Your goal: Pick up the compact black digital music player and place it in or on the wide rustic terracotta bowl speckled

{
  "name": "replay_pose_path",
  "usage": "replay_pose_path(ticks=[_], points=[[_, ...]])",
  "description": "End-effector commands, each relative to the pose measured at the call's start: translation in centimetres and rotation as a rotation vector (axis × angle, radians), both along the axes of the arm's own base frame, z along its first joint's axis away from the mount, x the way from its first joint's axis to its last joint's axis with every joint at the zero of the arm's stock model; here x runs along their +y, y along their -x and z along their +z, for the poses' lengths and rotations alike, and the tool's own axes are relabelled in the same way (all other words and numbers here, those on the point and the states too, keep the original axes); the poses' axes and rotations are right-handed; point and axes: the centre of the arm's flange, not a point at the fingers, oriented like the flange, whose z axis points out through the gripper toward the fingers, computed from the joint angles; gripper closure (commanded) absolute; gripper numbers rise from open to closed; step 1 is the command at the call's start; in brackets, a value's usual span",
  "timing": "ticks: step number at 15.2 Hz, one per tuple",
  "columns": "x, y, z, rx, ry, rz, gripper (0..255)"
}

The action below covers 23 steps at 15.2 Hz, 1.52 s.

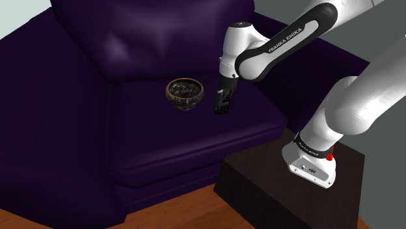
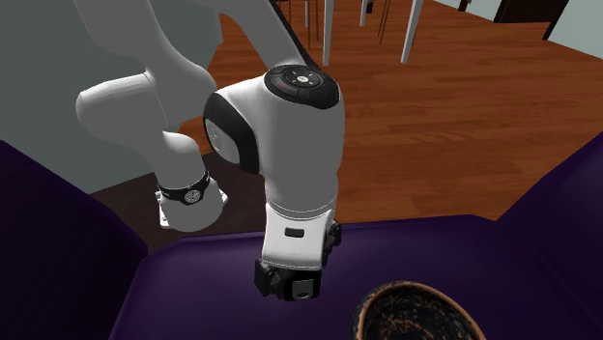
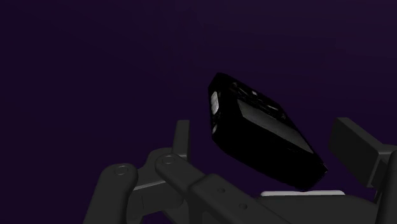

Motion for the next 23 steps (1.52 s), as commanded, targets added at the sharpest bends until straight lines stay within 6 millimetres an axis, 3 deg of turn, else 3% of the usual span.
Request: replay_pose_path(ticks=[1, 10, 23], points=[[0.0, 0.0, 0.0, 0.000, 0.000, 0.000, 255], [0.0, 0.0, 0.0, 0.000, 0.000, 0.000, 255], [0.0, 0.0, 6.9, 0.000, 0.000, 0.000, 255]])
